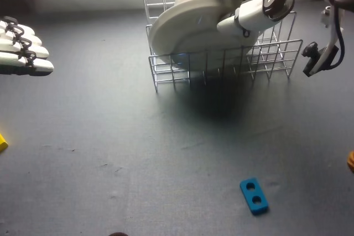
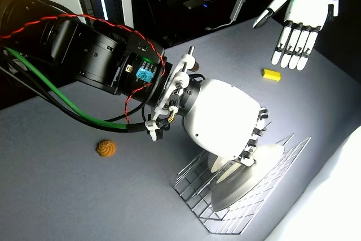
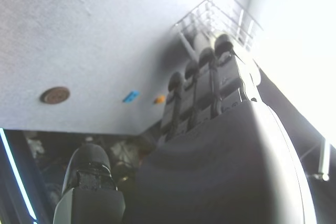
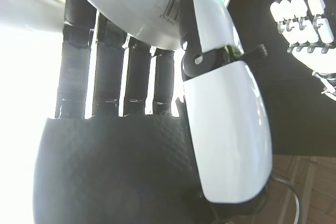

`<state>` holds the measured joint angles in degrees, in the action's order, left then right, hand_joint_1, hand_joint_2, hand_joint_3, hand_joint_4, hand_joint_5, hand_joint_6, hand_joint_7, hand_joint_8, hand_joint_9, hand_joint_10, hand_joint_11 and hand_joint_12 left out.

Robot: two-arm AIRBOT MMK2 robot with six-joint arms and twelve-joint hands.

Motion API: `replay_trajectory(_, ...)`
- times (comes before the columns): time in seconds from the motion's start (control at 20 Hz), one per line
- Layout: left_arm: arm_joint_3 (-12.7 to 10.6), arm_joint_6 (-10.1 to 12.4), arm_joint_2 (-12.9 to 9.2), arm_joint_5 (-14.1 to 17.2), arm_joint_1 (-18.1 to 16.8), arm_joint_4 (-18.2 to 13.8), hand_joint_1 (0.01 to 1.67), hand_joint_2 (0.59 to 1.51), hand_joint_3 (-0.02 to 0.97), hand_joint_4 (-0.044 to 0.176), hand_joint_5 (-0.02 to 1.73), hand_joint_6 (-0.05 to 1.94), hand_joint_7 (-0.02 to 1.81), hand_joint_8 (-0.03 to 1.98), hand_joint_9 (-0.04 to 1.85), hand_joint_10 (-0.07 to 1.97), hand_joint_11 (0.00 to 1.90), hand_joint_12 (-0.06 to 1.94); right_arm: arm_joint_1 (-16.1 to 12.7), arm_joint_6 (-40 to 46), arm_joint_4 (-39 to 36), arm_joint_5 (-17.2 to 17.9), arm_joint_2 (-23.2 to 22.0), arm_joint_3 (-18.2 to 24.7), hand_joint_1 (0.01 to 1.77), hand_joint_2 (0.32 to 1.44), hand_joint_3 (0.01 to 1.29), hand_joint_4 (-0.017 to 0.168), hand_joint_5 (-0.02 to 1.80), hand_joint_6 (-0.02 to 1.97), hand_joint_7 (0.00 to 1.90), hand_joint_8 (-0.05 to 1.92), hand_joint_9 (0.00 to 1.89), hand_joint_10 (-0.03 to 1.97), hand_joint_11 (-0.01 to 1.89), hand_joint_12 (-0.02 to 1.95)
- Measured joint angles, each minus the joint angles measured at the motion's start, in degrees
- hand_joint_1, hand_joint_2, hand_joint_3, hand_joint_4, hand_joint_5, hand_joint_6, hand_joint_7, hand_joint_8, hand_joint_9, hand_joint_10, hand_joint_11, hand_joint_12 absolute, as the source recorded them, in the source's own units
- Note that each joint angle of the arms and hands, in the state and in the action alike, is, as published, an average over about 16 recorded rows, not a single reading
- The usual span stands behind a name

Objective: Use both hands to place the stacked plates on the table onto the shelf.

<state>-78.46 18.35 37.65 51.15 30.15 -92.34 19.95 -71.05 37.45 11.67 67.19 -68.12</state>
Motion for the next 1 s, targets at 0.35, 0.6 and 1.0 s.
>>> replay_trajectory(0.35,0.17,0.0,0.0,-0.01,0.0,-0.04,0.01,1.107,0.018,0.007,0.07,0.01,0.05,0.02,0.03,0.01,0.04,0.03,0.39,-0.07,-0.37,0.25,0.09,0.0,1.05,1.14,0.02,0.002,0.74,0.35,0.85,0.27,0.83,0.21,0.43,1.24)
replay_trajectory(0.6,0.34,0.0,0.0,-0.01,0.0,-0.07,0.01,1.114,0.018,0.007,0.07,0.01,0.05,0.01,0.03,0.01,0.03,0.05,-0.32,-0.08,-0.59,0.01,-0.41,0.52,0.99,1.13,0.02,0.001,0.71,0.07,0.82,0.04,0.77,0.14,0.35,1.22)
replay_trajectory(1.0,0.58,0.08,0.0,0.15,-0.14,-0.34,0.01,1.126,0.018,0.007,0.07,0.01,0.05,0.02,0.03,0.01,0.02,0.08,-3.68,-0.95,-2.29,-0.25,-3.87,5.07,0.96,1.13,0.02,0.001,0.6,0.05,0.72,0.03,0.7,0.08,0.22,1.22)
